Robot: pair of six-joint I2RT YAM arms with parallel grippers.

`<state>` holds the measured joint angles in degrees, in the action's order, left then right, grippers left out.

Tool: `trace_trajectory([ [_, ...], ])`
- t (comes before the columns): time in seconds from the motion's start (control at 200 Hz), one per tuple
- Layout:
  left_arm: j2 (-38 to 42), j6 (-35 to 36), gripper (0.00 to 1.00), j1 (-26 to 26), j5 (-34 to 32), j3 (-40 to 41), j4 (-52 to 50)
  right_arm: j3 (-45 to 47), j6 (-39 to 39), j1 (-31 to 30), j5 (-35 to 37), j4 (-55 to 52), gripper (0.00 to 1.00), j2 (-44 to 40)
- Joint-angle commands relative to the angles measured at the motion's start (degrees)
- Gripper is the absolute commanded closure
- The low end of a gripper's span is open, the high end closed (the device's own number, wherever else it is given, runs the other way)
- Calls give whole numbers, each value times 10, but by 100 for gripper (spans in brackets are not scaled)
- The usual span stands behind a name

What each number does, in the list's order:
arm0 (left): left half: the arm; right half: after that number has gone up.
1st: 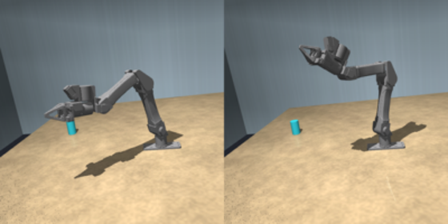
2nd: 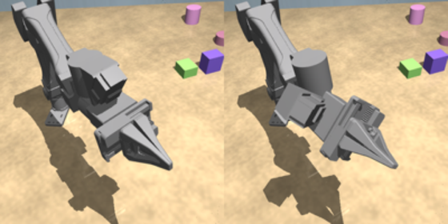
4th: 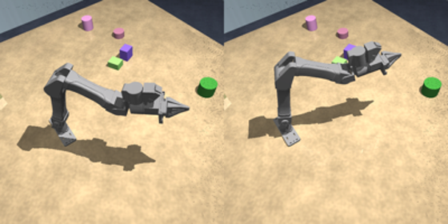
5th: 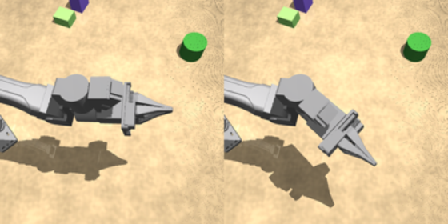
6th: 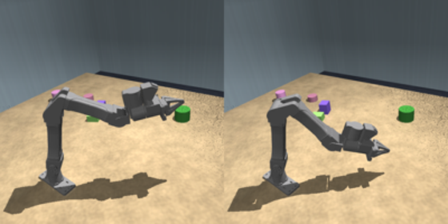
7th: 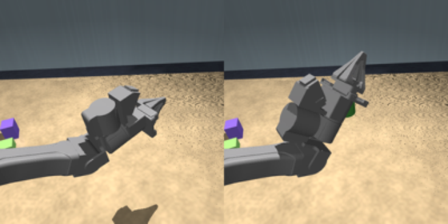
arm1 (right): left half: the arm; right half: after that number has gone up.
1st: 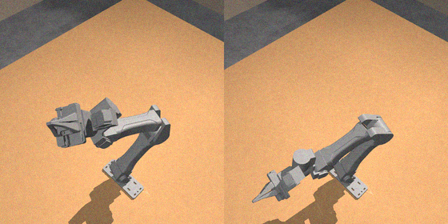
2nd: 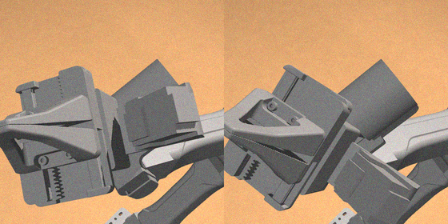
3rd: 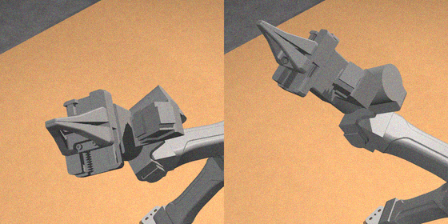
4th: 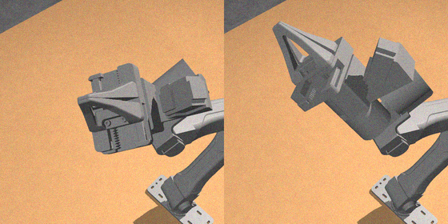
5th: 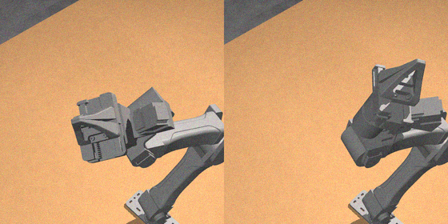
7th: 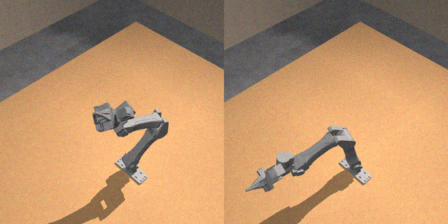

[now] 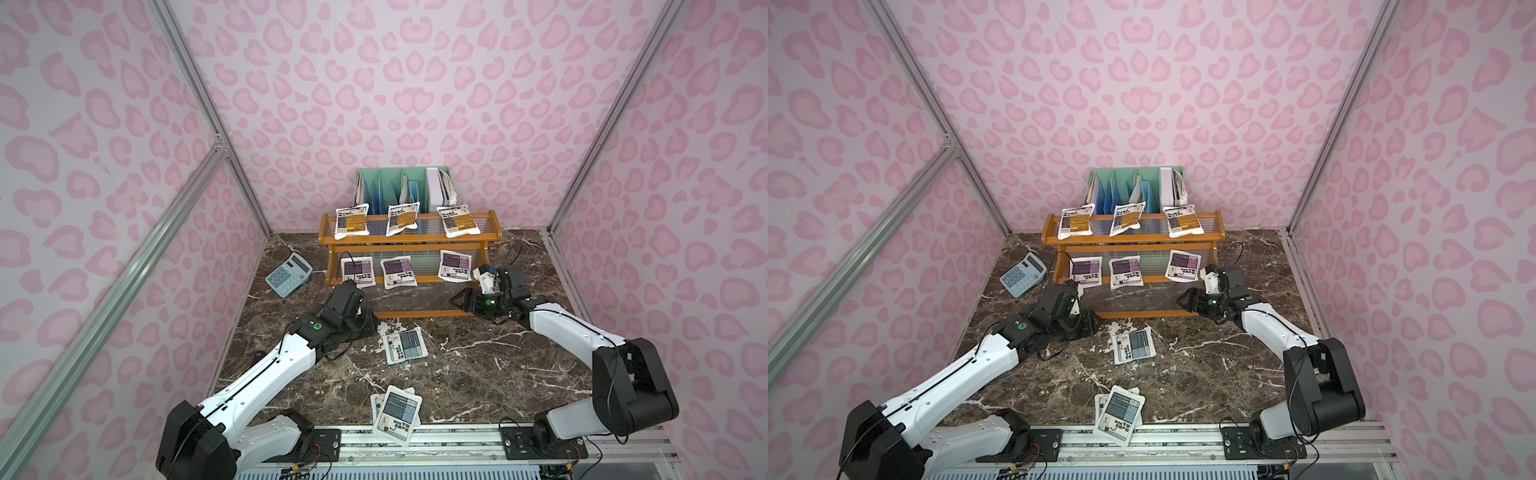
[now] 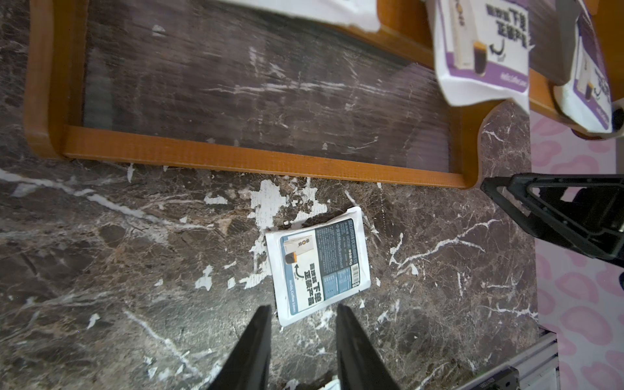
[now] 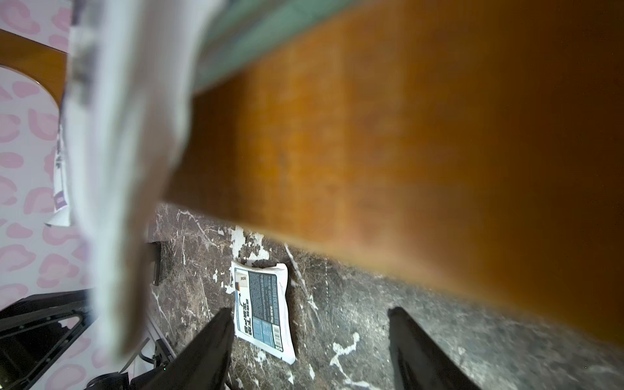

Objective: Place the bagged coffee beans on the shelf by color
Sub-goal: Pick up the bagged coffee beans at the center of the board.

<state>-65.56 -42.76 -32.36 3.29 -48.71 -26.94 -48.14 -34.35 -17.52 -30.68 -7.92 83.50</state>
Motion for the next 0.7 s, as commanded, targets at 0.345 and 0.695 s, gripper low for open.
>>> trace_trajectory([
  [0.345, -32, 50, 64, -12, -1, 27, 30, 99, 54, -79, 7, 13, 27, -146],
  [0.695, -160, 85, 65, -46, 2, 17, 95, 139, 36, -150, -34, 139, 32, -36],
])
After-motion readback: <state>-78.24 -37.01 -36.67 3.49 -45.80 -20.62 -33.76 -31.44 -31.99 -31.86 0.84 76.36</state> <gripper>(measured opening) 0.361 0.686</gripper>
